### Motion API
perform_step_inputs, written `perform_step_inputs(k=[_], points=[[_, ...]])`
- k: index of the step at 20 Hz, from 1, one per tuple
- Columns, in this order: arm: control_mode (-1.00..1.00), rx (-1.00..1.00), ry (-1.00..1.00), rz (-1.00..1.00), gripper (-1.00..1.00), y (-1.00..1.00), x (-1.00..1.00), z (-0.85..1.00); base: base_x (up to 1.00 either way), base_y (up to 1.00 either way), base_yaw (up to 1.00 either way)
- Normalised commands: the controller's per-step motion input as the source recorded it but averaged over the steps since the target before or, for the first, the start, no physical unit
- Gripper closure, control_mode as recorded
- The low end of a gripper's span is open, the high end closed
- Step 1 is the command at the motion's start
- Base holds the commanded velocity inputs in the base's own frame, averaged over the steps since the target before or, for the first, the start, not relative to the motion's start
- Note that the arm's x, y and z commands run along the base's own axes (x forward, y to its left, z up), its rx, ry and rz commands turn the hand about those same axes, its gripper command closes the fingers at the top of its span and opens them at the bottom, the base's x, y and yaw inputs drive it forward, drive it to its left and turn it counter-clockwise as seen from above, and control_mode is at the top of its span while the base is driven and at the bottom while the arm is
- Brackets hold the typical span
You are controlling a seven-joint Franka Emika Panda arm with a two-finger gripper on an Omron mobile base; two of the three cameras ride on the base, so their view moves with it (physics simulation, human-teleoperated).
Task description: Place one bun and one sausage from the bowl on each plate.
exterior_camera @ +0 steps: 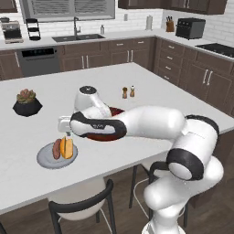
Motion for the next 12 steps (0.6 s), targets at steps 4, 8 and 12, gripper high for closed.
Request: perform_step_inputs(k=[4,8,12], points=[[-1.00,0.05,-0.23,-0.01,-1.00,-0.56,-0.83,0.90,0.00,0.00,0.00],[-1.00,0.08,-0.32,0.00,-1.00,-0.91,-0.99,0.69,0.00,0.00,0.00],[-1.00,0.16,-0.37,0.01,-1.00,-1.00,-1.00,0.57,0.00,0.00,0.00]])
